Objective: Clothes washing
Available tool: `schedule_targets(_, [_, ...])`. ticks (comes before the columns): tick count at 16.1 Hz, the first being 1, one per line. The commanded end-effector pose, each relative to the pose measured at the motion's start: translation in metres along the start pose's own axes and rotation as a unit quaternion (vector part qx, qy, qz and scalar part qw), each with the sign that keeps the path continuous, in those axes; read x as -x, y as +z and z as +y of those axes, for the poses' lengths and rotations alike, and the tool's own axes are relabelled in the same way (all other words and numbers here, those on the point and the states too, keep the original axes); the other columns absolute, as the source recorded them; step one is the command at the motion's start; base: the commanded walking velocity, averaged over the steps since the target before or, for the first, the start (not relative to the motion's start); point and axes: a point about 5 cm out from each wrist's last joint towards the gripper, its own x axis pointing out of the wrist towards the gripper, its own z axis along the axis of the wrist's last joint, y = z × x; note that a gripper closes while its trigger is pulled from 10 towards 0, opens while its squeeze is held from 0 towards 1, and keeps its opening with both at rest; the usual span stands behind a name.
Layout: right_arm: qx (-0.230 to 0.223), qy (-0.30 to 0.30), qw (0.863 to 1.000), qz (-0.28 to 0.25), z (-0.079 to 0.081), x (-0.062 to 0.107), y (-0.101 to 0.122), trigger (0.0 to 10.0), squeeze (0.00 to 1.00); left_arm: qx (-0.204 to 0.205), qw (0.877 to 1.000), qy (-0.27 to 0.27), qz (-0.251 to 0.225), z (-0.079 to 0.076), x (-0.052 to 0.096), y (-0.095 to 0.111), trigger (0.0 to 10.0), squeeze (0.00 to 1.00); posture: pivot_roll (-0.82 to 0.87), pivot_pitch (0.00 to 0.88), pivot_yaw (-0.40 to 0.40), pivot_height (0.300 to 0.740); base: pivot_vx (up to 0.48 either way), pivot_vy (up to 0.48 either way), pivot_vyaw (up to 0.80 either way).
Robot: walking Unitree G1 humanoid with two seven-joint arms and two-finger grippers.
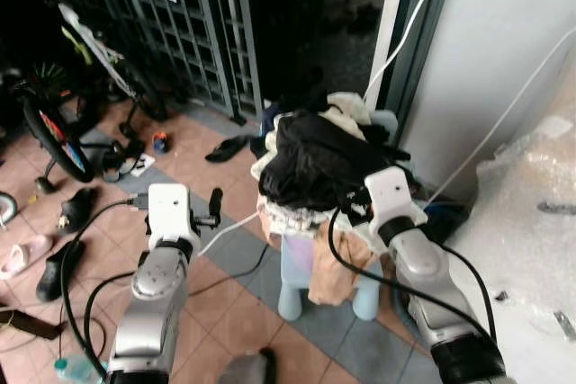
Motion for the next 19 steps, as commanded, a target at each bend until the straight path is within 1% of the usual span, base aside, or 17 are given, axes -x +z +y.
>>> schedule_targets(1, [-0.007, -0.003, 1.0, 0.007, 0.0, -0.003, 0.0, 10.0, 0.0, 0.0, 1.0, 0.0, -0.009, 0.001, -0.001, 0.007, 10.0, 0.0, 0.0, 0.0, 0.062, 0.74, 0.0, 0.0, 0.0])
schedule_targets(4, [-0.014, 0.009, 1.0, 0.022, 0.002, -0.002, -0.005, 10.0, 0.0, 0.001, 1.0, -0.003, -0.009, 0.0, -0.001, 0.007, 10.0, 0.0, 0.0, 0.0, 0.057, 0.74, 0.164, 0.0, 0.0])
schedule_targets(6, [-0.015, 0.029, 0.999, 0.032, 0.006, -0.003, -0.007, 10.0, 0.0, 0.001, 1.0, -0.005, -0.007, -0.001, -0.002, 0.007, 10.0, 0.0, 0.0, 0.0, 0.054, 0.74, 0.266, 0.0, 0.0])
schedule_targets(8, [-0.015, 0.043, 0.998, 0.031, 0.009, -0.004, -0.007, 10.0, 0.0, 0.001, 1.0, -0.006, -0.007, -0.001, -0.001, 0.007, 10.0, 0.0, 0.0, 0.0, 0.054, 0.74, 0.274, 0.0, 0.0])
schedule_targets(10, [-0.006, 0.062, 0.998, 0.021, 0.014, -0.006, -0.003, 10.0, 0.0, 0.001, 1.0, -0.005, -0.007, 0.0, -0.001, 0.007, 10.0, 0.0, 0.0, 0.0, 0.062, 0.74, 0.285, 0.0, 0.6])
schedule_targets(13, [-0.006, 0.068, 0.997, 0.023, 0.016, -0.007, -0.003, 10.0, 0.0, 0.0, 1.0, -0.005, -0.006, 0.001, -0.002, 0.007, 10.0, 0.0, 0.0, 0.0, 0.07, 0.74, 0.3, 0.0, 0.79])
schedule_targets(15, [-0.011, 0.068, 0.997, 0.034, 0.015, -0.01, -0.005, 10.0, 0.0, 0.0, 1.0, -0.007, -0.005, 0.001, -0.004, 0.008, 10.0, 0.0, 0.0, 0.002, 0.072, 0.74, 0.298, 0.0, 0.0])
schedule_targets(17, [-0.005, 0.065, 0.997, 0.037, 0.014, -0.011, -0.005, 10.0, 0.0, 0.0, 1.0, -0.007, -0.005, 0.001, -0.005, 0.008, 10.0, 0.0, 0.0, 0.0, 0.07, 0.74, 0.283, 0.0, 0.0])
schedule_targets(19, [0.005, 0.058, 0.997, 0.051, 0.013, -0.014, -0.009, 10.0, 0.0, 0.006, 1.0, -0.008, -0.014, 0.0, -0.005, 0.01, 10.0, 0.0, 0.01, 0.0, 0.066, 0.74, 0.0, 0.0, 0.0])
